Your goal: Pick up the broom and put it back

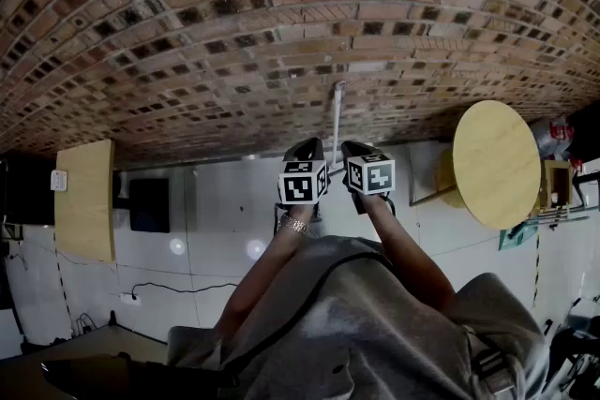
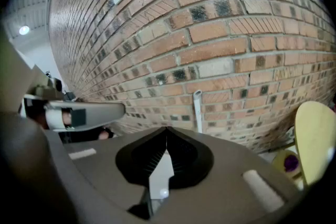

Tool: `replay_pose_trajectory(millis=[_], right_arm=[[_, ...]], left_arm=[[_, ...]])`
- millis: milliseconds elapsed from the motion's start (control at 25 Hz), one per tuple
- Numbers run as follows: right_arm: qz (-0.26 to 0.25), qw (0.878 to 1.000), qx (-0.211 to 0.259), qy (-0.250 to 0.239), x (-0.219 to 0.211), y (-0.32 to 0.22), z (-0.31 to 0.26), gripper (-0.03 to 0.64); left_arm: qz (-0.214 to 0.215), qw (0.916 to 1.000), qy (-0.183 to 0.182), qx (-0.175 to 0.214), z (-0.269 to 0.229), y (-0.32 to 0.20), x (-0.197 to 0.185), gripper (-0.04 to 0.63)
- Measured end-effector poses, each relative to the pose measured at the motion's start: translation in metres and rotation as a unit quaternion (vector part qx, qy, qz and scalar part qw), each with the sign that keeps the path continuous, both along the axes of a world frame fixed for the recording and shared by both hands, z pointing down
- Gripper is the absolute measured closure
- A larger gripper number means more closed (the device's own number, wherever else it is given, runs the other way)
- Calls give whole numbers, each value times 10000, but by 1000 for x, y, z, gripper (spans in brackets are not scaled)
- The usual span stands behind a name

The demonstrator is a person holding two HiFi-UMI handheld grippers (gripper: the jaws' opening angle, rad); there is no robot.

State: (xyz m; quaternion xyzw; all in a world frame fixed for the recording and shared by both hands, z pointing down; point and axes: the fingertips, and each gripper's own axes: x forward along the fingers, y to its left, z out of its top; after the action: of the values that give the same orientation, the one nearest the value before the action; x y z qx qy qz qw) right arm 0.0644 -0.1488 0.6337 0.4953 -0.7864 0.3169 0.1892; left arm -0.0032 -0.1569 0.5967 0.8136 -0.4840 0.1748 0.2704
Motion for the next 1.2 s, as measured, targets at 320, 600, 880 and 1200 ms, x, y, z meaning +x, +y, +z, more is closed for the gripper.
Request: replay_pose_trajectory(millis=[320,600,880,1200], right_arm=[[360,9962,-497,618,2,-113,90,581],[66,9827,-1139,1456,19,-188,161,528],[-157,9794,-1293,1545,5,-211,186,518],[-470,9813,-1172,1454,19,-174,138,518]], left_arm=[[134,9997,33,-212,5,-53,-28,618],[-189,9988,70,-450,17,-64,-51,618],[-725,9955,-74,-601,27,-63,-83,618],[-566,9975,-91,-415,19,-91,-63,618]])
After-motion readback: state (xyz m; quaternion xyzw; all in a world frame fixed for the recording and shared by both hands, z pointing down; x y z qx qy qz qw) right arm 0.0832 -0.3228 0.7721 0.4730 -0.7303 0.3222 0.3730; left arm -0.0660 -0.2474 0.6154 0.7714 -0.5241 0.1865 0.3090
